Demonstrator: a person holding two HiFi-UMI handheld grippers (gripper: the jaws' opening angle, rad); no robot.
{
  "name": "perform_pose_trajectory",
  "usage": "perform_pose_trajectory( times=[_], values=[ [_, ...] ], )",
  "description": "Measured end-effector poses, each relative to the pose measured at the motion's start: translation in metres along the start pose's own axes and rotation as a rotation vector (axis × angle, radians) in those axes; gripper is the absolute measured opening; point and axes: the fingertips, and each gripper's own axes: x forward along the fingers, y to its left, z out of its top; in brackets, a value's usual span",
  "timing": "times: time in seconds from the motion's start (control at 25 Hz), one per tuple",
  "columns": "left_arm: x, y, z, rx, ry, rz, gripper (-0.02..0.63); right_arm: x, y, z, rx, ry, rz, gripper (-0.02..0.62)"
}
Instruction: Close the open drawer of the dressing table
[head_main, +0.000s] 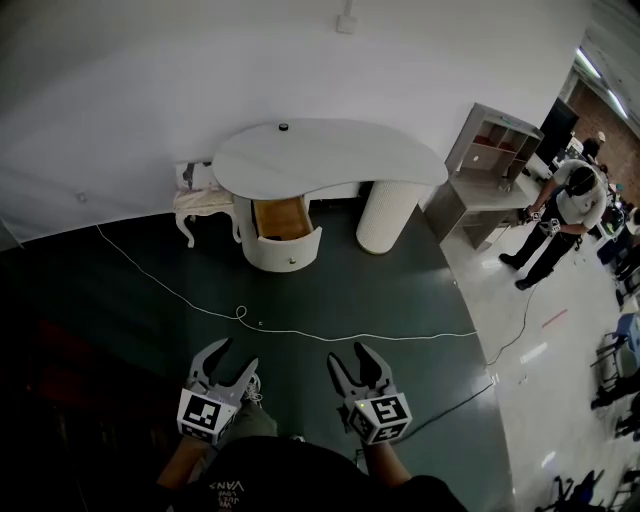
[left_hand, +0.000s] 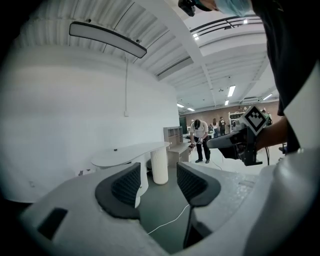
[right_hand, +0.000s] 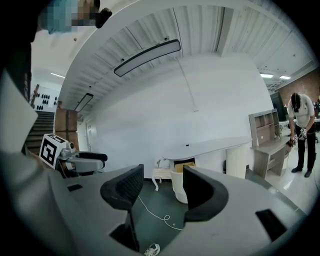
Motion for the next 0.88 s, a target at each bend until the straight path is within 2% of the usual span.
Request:
perform_pose_trajectory(
  times=[0.32, 0.52, 0.68, 0.88],
  values=[
    [0.056, 0.084, 0.000, 0.050, 0.021, -0.067, 0.221, 0.089, -0.007, 0.017, 0.016, 0.010, -0.056, 0.233],
    [0.087, 0.134, 0.007, -0.013, 0.024, -0.101, 0.220, 0.143, -0.012, 0.030, 0.020, 0.015, -0.120, 0.234],
    [0.110, 0.178, -0.001, -0.012, 0.005, -0.120, 0.219, 0.184, -0.012, 0.034, 0.031, 0.021, -0.160, 0.241],
    [0.126, 0.214, -0.006, -0.009, 0.039, -0.148, 0.219, 0.222, -0.012, 0.027, 0.031, 0.039, -0.182, 0.241]
  ],
)
